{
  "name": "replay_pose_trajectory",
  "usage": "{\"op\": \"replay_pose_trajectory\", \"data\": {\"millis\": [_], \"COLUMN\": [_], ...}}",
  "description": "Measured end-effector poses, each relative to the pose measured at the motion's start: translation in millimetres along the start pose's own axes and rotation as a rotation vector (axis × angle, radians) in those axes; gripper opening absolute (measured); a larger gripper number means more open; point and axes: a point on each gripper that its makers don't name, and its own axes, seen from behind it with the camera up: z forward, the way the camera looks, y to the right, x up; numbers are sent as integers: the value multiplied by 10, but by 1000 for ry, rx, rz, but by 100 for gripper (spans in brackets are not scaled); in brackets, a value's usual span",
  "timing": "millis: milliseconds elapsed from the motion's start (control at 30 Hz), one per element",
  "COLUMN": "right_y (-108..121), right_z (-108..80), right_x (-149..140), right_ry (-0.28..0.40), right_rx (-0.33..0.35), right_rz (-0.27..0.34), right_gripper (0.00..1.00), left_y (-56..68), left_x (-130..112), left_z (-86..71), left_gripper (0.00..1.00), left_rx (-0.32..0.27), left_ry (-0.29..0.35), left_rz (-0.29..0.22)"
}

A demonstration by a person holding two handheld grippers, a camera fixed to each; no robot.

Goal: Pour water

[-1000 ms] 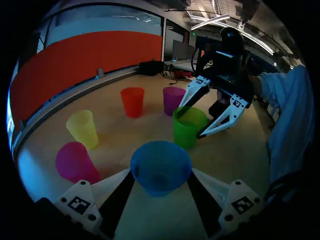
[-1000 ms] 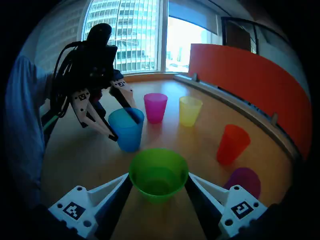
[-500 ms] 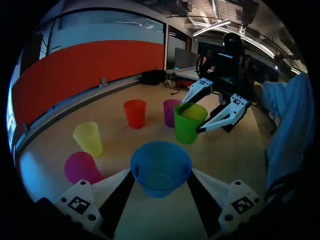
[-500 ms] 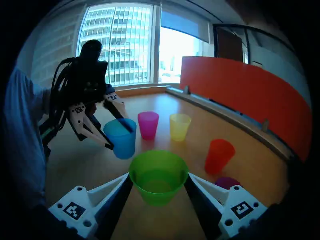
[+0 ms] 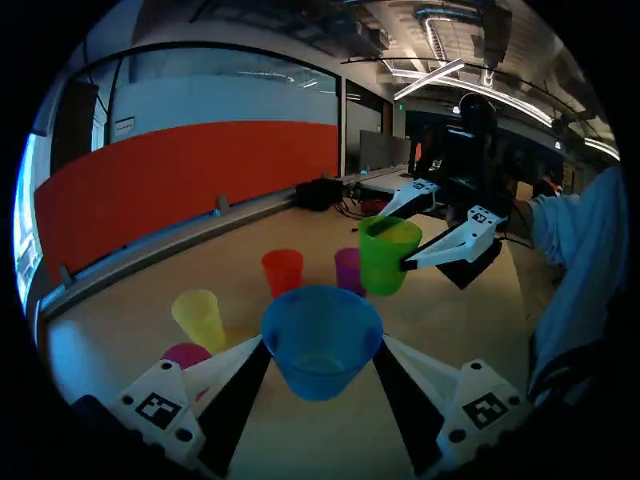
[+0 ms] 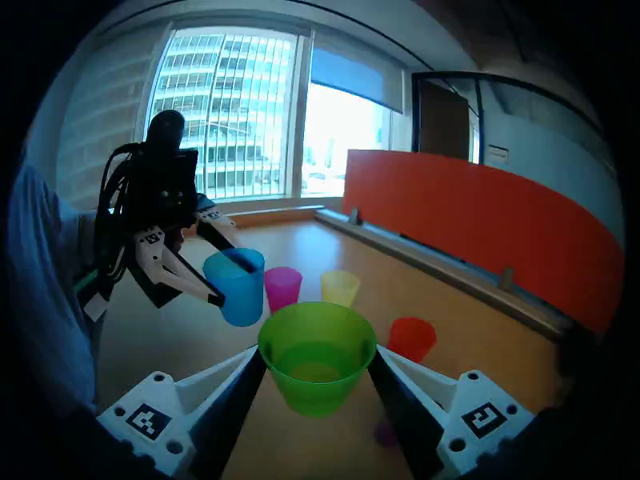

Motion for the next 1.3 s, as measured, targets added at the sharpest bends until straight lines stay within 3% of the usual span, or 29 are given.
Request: {"op": "replay_pose_trajectory", "data": {"millis": [300, 600, 1067, 1300], "right_y": [49, 69, 110, 100], "right_z": [-131, -193, -231, -221], "right_x": [322, 528, 772, 864], "right_ry": [87, 148, 185, 187], "right_rx": [-44, -65, -75, -73], "right_rz": [12, 26, 17, -8], "right_gripper": [90, 90, 90, 90], "left_y": [-23, 40, 110, 149], "left_x": [325, 583, 836, 880], "left_z": [-101, -162, -240, -257], "left_gripper": [86, 86, 87, 86], "left_rx": [25, 19, 14, 9], "left_ry": [83, 170, 279, 299], "left_rz": [5, -24, -41, -38]}}
